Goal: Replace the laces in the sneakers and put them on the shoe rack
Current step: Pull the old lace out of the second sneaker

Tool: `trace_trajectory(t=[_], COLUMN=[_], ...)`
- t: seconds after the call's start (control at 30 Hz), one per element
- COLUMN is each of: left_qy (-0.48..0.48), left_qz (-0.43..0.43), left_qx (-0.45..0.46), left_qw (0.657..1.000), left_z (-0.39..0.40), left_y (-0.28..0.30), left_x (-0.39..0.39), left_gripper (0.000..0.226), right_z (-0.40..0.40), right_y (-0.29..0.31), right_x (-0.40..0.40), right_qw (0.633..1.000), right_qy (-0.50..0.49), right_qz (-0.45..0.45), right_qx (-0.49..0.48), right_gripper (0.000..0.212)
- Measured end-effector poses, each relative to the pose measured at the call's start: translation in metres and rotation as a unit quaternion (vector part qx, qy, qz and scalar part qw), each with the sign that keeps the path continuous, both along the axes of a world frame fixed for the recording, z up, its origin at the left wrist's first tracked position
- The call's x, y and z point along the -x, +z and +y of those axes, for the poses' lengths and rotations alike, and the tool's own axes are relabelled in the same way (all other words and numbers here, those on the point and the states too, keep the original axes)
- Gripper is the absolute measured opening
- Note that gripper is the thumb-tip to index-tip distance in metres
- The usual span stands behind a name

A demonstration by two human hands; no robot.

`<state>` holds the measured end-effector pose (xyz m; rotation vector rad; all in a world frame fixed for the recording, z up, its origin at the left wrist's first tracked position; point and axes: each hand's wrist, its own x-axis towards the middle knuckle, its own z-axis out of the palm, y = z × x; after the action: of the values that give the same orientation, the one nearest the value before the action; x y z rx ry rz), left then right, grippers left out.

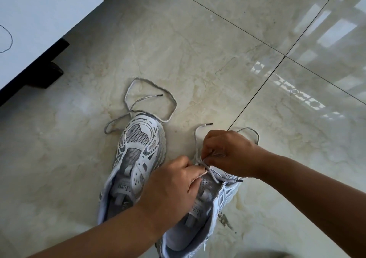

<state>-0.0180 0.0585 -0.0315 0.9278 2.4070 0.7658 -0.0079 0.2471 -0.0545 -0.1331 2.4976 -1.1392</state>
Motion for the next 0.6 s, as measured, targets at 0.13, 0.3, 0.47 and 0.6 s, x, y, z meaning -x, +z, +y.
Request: trace_trajectory(t=[0.13, 0.3, 0.47, 0.6], left_qy=[-0.021, -0.025, -0.027, -0.029], left_qz=[0.003, 0.013, 0.027, 0.027], left_qx=[-0.007, -0.002, 0.002, -0.001], left_qw=[1.0, 1.0, 0.999, 0.999], left_z=[0.002, 0.001, 0.002, 0.002], left_y=[0.001, 0.001, -0.001, -0.001], left_x=[-0.002, -0.004, -0.004, -0.004], left_gripper=[0.018, 0.018, 0.029, 0.021], right_z=[-0.008, -0.008, -0.005, -0.002], right_y=[-0.004, 0.005, 0.015, 0.013], right_x=[0.0, 0.001, 0.003, 0.004], right_qw=[0.976, 0.948, 0.992, 0.989], right_qy=[-0.217, -0.316, -0.029, 0.035], right_qz=[0.014, -0.034, -0.113, -0.115], right_qx=[-0.011, 0.025, -0.04, -0.084], right_gripper=[0.01, 0.015, 0.021, 0.023])
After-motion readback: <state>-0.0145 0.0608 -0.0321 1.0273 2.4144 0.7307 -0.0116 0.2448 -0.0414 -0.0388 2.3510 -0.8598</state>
